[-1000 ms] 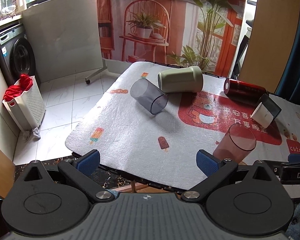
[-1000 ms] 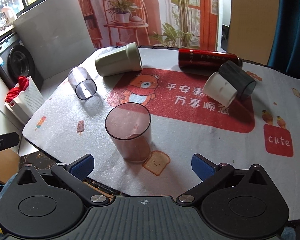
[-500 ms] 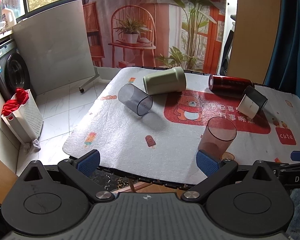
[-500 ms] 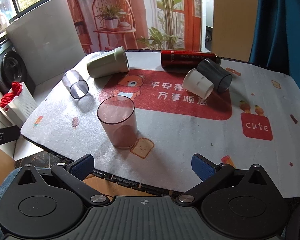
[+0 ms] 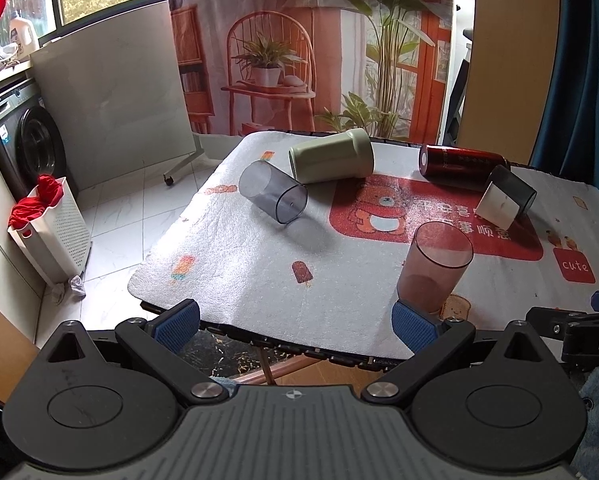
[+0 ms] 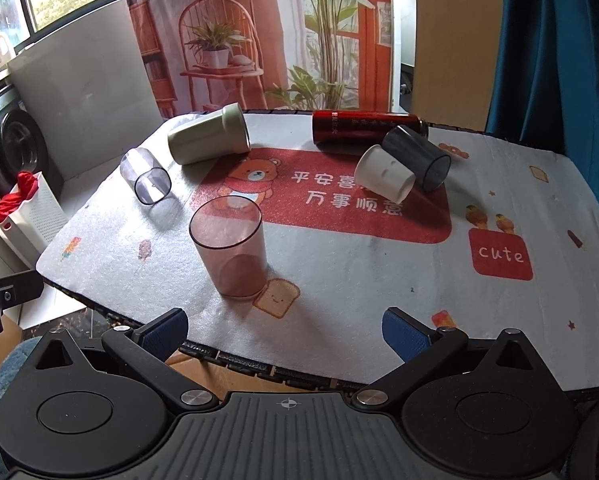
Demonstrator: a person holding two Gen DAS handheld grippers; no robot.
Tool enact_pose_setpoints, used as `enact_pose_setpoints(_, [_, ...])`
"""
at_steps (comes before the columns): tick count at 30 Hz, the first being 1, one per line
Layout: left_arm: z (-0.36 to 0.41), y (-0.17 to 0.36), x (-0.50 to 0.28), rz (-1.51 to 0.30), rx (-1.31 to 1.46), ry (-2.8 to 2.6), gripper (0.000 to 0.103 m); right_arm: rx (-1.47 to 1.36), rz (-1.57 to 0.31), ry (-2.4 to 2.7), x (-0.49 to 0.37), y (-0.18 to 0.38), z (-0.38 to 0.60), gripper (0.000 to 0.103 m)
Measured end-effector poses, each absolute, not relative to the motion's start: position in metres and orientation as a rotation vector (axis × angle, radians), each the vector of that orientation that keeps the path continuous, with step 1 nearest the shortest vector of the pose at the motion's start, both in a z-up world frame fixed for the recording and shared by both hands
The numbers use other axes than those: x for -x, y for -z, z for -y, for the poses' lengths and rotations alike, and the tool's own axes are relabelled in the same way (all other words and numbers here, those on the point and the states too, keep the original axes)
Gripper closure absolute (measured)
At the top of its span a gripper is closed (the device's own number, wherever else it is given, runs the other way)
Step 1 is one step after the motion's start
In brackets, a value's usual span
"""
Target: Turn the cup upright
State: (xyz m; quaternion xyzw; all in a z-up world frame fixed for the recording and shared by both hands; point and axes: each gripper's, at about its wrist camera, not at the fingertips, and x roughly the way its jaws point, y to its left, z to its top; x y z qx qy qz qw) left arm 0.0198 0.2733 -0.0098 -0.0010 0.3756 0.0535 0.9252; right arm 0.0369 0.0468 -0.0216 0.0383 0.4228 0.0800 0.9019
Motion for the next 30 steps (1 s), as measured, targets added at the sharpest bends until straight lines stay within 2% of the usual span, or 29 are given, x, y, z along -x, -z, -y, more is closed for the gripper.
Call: enact_pose_setpoints(30, [-0.2761,0.0087,-0.0176,-0.760,0.010,-0.124,0.000,-0.070,-0.850,-0.144,-0.0334,0.0200,-0.0455,0.000])
